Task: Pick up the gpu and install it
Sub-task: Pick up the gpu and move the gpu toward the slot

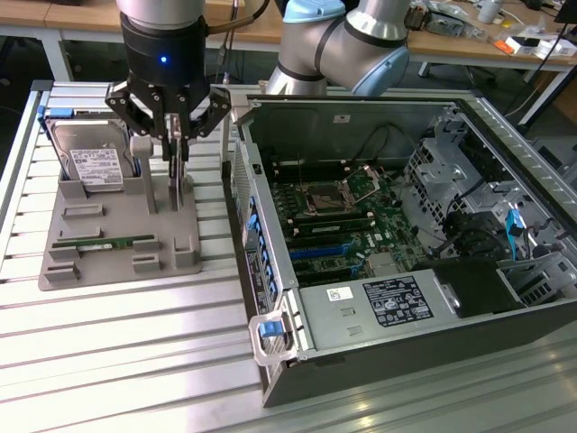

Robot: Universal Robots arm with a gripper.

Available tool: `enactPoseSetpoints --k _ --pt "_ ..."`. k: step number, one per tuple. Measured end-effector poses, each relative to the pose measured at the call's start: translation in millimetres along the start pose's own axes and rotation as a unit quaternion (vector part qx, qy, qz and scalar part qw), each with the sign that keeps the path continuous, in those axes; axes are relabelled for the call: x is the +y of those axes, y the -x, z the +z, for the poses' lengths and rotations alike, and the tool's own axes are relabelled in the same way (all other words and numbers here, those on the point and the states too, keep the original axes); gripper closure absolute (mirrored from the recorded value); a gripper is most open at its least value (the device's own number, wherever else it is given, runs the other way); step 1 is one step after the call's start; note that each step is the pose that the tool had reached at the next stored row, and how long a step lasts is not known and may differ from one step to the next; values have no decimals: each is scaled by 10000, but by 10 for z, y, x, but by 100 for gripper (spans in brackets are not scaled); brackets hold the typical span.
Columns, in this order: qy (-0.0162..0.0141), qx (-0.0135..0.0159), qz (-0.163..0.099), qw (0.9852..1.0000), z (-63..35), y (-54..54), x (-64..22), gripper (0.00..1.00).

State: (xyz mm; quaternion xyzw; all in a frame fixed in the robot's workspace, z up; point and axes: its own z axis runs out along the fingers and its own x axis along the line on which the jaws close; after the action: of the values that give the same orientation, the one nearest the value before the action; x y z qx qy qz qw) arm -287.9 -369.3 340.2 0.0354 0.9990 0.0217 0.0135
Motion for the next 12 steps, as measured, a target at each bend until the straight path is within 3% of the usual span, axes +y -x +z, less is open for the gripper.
enactPoseSetpoints --k 12 --pt "0 0 0 10000 -102 3 5 73"
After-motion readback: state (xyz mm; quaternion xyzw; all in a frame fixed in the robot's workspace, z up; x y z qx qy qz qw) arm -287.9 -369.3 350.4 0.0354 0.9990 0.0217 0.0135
